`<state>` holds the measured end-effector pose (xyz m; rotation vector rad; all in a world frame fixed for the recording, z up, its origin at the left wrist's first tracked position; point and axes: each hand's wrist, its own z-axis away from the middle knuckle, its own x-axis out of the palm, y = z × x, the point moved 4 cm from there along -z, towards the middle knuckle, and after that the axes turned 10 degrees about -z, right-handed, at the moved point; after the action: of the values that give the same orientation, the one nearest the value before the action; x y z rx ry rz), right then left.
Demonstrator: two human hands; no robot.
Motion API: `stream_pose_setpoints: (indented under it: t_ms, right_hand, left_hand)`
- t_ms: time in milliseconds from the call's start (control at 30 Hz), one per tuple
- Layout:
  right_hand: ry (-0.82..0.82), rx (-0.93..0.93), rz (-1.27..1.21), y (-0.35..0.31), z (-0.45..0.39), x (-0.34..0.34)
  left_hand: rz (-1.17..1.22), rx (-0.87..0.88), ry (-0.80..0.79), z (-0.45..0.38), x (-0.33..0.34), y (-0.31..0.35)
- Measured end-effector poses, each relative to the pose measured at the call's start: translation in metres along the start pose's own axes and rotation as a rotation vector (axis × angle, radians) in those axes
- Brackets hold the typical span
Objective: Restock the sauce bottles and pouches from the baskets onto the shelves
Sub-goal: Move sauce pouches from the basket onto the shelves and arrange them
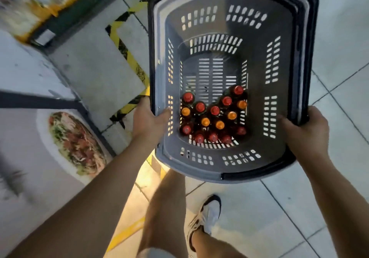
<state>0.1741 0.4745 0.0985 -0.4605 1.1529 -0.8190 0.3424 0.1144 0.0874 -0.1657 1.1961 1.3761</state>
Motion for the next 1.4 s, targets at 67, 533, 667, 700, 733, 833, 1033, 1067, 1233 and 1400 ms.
stream_pose_setpoints:
  t_ms: [67, 533, 667, 700, 733, 833, 1033, 1067, 1233, 1400]
  right_hand:
    - [-0.013, -0.008, -0.030, 0.011, 0.035, -0.026]
    - [0.147, 0.166, -0.072, 0.153, 0.297, -0.121]
    - [0.220, 0.228, -0.077, 0.204, 0.360, -0.116]
    - [0.235, 0.252, -0.088, 0.220, 0.375, -0.113]
    - [0.242, 0.284, -0.103, 0.235, 0.391, -0.110]
    - [0.274, 0.321, -0.146, 0.255, 0.444, -0.093]
    - [0.275, 0.266, -0.167, 0.231, 0.534, -0.066]
    - [0.256, 0.266, -0.173, 0.228, 0.543, -0.061]
    - [0.202, 0.237, -0.173, 0.226, 0.584, -0.040]
    - [0.229, 0.225, -0.099, 0.248, 0.618, -0.017]
  left_hand:
    - [0.019, 0.032, -0.008, 0.044, -0.010, -0.006]
    - [-0.090, 0.034, -0.191, 0.246, -0.024, -0.118]
    - [-0.095, 0.082, -0.250, 0.276, -0.033, -0.164]
    - [-0.096, 0.105, -0.263, 0.282, -0.037, -0.174]
    - [-0.097, 0.125, -0.275, 0.288, -0.042, -0.185]
    - [-0.126, 0.195, -0.276, 0.304, -0.060, -0.215]
    - [-0.103, 0.207, -0.240, 0.338, -0.087, -0.286]
    - [-0.104, 0.215, -0.218, 0.343, -0.090, -0.298]
    - [-0.123, 0.202, -0.149, 0.362, -0.100, -0.352]
    - [-0.095, 0.203, -0.161, 0.378, -0.109, -0.400]
